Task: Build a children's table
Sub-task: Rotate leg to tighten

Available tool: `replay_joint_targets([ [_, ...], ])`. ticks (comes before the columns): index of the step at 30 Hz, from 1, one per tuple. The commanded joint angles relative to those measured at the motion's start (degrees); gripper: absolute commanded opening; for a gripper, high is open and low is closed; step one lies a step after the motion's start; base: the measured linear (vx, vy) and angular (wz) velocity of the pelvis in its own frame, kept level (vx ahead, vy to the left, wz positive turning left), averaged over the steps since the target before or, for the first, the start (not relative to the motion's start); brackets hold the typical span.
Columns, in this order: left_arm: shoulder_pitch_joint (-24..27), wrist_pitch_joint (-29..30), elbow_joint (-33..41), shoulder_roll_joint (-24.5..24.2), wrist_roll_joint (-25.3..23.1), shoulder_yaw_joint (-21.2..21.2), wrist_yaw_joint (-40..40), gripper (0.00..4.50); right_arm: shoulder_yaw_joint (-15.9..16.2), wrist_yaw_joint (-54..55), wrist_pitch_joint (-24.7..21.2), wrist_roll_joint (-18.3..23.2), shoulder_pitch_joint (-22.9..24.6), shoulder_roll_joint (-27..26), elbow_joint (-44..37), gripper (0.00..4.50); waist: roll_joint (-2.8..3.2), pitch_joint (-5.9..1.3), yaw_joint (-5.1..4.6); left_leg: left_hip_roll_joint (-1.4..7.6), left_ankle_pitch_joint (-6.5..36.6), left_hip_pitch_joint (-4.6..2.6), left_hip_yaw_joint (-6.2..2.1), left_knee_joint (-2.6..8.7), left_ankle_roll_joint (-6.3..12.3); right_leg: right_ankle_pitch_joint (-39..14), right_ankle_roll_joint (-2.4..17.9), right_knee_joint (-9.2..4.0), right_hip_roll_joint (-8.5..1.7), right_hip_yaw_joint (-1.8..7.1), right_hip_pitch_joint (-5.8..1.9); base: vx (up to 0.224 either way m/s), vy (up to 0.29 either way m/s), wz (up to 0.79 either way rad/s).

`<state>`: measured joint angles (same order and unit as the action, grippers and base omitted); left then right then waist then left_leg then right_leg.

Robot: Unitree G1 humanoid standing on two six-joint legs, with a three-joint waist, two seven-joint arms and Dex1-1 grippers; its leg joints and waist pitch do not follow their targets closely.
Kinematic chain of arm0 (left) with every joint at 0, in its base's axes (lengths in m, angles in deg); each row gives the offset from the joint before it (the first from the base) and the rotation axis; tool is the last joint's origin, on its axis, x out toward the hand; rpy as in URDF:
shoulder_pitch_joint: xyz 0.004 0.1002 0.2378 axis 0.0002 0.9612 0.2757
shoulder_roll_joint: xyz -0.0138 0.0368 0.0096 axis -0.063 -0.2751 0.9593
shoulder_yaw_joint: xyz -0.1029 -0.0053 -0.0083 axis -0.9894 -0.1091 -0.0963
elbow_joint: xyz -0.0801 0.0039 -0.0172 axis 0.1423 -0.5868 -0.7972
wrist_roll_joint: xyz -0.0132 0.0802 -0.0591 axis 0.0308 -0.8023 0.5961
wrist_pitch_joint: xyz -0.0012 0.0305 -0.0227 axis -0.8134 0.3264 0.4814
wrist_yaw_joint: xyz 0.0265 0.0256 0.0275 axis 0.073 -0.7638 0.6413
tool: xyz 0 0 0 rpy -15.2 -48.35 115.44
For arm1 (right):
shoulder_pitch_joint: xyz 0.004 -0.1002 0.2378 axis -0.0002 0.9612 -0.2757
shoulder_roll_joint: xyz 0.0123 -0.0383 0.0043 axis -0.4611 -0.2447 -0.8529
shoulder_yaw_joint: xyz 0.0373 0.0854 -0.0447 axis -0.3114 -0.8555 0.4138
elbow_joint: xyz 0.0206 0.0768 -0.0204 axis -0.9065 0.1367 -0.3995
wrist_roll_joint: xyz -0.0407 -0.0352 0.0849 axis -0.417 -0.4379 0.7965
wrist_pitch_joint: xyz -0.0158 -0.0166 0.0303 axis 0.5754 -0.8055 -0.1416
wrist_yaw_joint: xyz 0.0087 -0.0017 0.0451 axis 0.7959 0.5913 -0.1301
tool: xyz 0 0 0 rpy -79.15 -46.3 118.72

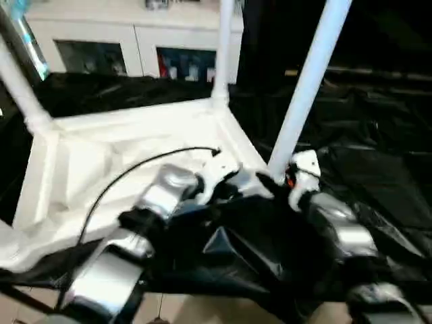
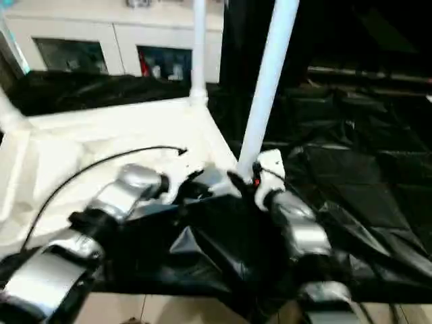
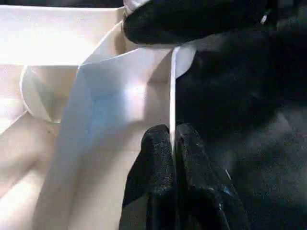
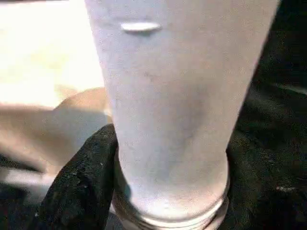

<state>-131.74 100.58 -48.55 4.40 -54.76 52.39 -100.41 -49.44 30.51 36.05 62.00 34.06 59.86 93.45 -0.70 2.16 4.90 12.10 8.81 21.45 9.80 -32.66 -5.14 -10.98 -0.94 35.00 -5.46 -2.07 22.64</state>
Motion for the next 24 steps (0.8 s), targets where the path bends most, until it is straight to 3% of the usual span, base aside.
replay_joint_targets([
  [1,-0.3,1.1,-2.4,5.4,0.8,0.8,4.2,0.00,2.0,4.3,-2.0,0.1,-2.1,-5.2,3.9,2.73,-0.26,-2.80,-0.34,0.28,19.2,-0.76,0.16,4.28,-0.78,-19.1,9.4,-5.38,-1.91,1.14,-1.63,0.000,0.000,0.00],
  [3,-1.1,0.5,-4.0,6.7,-0.3,1.7,6.0,0.00,2.7,4.1,-1.4,0.0,-3.6,-7.6,4.9,2.73,-0.35,-2.84,-0.31,0.20,20.1,-0.80,0.10,4.29,-0.78,-19.6,8.6,-5.60,-1.86,1.11,-1.65,0.000,0.000,0.00],
  [4,-1.1,0.5,-4.0,6.7,-0.4,1.8,6.0,0.00,2.7,3.8,-1.4,0.1,-3.7,-7.7,4.9,3.29,-0.38,-2.90,-0.19,0.21,20.0,-0.85,0.16,4.25,-0.37,-18.4,8.6,-5.61,-1.82,1.17,-1.65,0.000,0.000,0.00],
  [7,-1.5,-0.3,-5.0,6.9,-0.5,1.8,6.3,0.00,2.4,3.2,-0.7,0.4,-4.3,-8.4,5.5,3.59,-0.40,-2.79,-0.11,0.16,19.5,-0.66,0.21,4.39,0.23,-16.0,9.0,-5.47,-1.75,1.16,-1.82,0.000,0.000,0.00],
  [8,-1.7,-0.6,-5.3,6.7,-0.3,1.6,6.2,0.00,2.7,2.5,-0.5,0.2,-4.4,-8.2,5.6,3.59,-0.39,-2.72,-0.09,0.21,20.3,-0.86,0.20,4.44,0.21,-17.1,9.0,-5.60,-1.78,1.13,-1.76,0.000,0.000,0.00],
  [9,-1.6,-1.7,-5.0,5.9,-0.1,1.5,4.4,0.00,3.4,1.2,-0.3,-0.7,-4.4,-6.8,5.2,3.77,-0.97,-2.70,-0.17,0.19,20.5,-0.81,0.25,4.45,0.37,-17.9,8.8,-5.72,-1.76,1.11,-1.79,0.000,0.000,0.00],
  [13,-1.3,-3.8,-4.6,4.4,0.2,1.5,1.1,0.00,4.8,-2.3,0.2,-2.3,-3.8,-3.6,4.2,3.96,-0.70,-2.77,0.00,0.28,20.1,-0.77,0.14,4.51,0.64,-18.3,8.6,-5.75,-1.87,1.15,-1.89,0.000,0.000,0.00],
  [14,-0.5,-5.4,-3.3,2.5,0.7,1.8,-2.7,0.00,5.8,-7.4,-0.1,-2.3,-2.6,-0.1,1.9,3.96,-0.64,-2.77,0.10,0.26,19.3,-0.70,0.16,4.48,0.92,-17.0,8.8,-5.72,-1.85,1.13,-2.06,0.000,0.000,0.00],
  [16,0.0,-5.5,-2.4,1.3,1.1,2.1,-5.0,0.00,6.4,-10.0,-0.2,-2.4,-1.7,2.2,0.3,3.96,-0.84,-2.80,0.17,0.26,18.0,-0.53,0.31,4.36,1.57,-15.2,9.0,-5.51,-1.89,1.24,-2.22,0.000,0.000,0.00],
  [17,0.8,-6.7,-1.1,-0.2,1.8,2.4,-8.7,0.00,6.8,-14.0,-0.8,-1.9,-0.6,4.7,-1.8,3.96,-0.51,-2.90,0.31,0.31,17.0,-0.54,0.32,4.27,1.89,-14.3,9.3,-5.41,-1.95,1.25,-2.31,0.000,0.000,0.00],
  [18,0.9,-6.7,-0.9,-0.3,1.8,2.5,-9.0,0.00,6.9,-14.4,-0.9,-1.8,-0.5,4.9,-2.0,3.96,-0.73,-2.94,0.39,0.29,16.4,-0.54,0.38,4.19,2.26,-13.3,9.5,-5.46,-1.90,1.26,-2.44,0.000,0.000,0.00],
  [21,2.2,-7.6,1.4,-2.8,2.9,3.1,-14.7,0.00,8.6,-23.2,-2.3,-0.1,2.1,9.2,-7.1,3.96,-0.61,-3.25,0.45,0.36,11.7,-0.39,0.52,3.66,4.19,-3.4,12.5,-4.25,-1.62,1.21,-2.80,0.000,0.000,0.00],
  [24,3.5,-8.7,3.6,-6.1,3.7,3.9,-21.5,0.00,10.1,-30.8,-4.2,1.2,4.4,13.8,-12.5,3.96,-0.68,-3.31,0.57,0.46,10.5,-0.37,0.51,3.54,5.24,-0.6,13.9,-3.90,-1.56,1.12,-3.03,0.000,0.000,0.00],
])
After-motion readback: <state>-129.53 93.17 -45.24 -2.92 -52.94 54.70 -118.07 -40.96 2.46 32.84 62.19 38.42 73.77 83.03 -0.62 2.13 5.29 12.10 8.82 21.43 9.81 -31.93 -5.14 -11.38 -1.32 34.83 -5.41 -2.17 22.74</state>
